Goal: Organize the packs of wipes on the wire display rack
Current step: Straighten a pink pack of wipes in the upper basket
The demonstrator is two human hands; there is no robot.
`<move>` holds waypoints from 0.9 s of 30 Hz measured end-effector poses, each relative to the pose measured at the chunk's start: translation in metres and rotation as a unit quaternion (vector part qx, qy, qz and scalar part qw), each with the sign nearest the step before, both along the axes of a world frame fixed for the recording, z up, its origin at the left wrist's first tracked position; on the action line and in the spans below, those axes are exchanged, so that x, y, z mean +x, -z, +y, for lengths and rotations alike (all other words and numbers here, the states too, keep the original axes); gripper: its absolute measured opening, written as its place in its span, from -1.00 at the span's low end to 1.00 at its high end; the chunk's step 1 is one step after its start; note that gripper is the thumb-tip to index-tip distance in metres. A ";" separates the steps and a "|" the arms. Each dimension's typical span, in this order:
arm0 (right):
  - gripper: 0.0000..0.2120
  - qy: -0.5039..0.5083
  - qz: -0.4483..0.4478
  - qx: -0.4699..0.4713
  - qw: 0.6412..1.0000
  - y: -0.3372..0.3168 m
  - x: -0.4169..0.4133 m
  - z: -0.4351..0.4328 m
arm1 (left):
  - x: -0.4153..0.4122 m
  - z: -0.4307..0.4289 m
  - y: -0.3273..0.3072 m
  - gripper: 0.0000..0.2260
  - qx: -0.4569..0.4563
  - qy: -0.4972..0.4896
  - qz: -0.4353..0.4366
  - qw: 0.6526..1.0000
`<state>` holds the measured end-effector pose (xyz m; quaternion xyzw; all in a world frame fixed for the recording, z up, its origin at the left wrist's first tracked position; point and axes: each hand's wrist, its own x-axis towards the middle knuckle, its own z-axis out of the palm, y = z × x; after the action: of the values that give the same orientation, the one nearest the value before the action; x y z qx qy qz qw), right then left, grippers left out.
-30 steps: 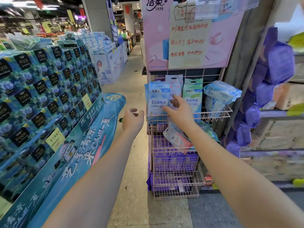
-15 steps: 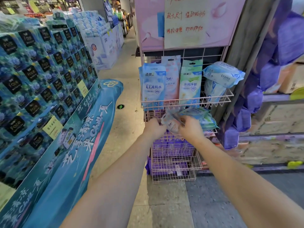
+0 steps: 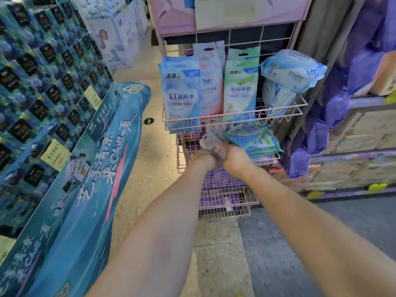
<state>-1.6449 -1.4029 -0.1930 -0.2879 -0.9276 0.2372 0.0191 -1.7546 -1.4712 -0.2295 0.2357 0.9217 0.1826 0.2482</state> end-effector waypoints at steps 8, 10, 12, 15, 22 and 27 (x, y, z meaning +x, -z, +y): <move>-0.59 0.119 0.144 -0.152 0.971 0.013 0.001 -0.001 | -0.002 0.002 0.012 -0.65 0.290 -0.124 -0.217 0.924; -0.62 0.155 0.167 -0.190 0.955 0.013 0.000 -0.002 | -0.004 0.002 0.007 -0.59 0.350 -0.164 -0.193 0.902; -0.68 0.167 0.150 -0.225 0.948 0.017 -0.001 -0.001 | -0.010 0.001 0.000 -0.69 0.394 -0.216 -0.187 0.874; -0.73 0.164 0.128 -0.229 0.951 0.024 -0.001 0.002 | -0.022 0.002 -0.005 -0.71 0.342 -0.184 -0.151 0.909; -0.51 0.154 0.133 -0.272 0.940 0.034 -0.004 0.007 | -0.019 0.009 -0.005 -0.51 0.270 -0.156 -0.166 0.935; -0.45 0.153 0.144 -0.272 0.939 0.030 0.006 0.009 | -0.021 0.008 0.003 -0.55 0.321 -0.152 -0.200 0.913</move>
<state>-1.6393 -1.3942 -0.2229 -0.3837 -0.7594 0.5139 0.1097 -1.7751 -1.4628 -0.2322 0.1180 0.7694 0.5474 0.3074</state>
